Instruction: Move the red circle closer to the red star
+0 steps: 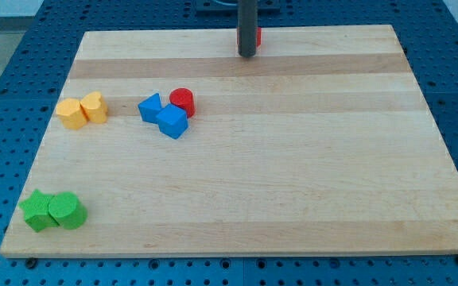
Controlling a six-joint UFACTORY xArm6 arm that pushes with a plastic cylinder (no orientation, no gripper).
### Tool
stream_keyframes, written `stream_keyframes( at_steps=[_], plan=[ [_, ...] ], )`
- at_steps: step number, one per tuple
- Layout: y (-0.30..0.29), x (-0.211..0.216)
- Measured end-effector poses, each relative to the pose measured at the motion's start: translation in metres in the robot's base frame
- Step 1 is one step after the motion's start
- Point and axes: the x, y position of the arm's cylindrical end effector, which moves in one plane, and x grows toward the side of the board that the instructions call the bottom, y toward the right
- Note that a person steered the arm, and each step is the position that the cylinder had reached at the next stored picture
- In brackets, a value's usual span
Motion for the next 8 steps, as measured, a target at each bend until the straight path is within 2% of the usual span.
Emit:
stream_keyframes(
  at_steps=[2, 3, 5, 6, 8],
  plan=[
    [-0.001, 0.0],
    [-0.001, 0.017],
    [-0.001, 0.115],
    [-0.001, 0.147],
    [-0.001, 0.154]
  ],
)
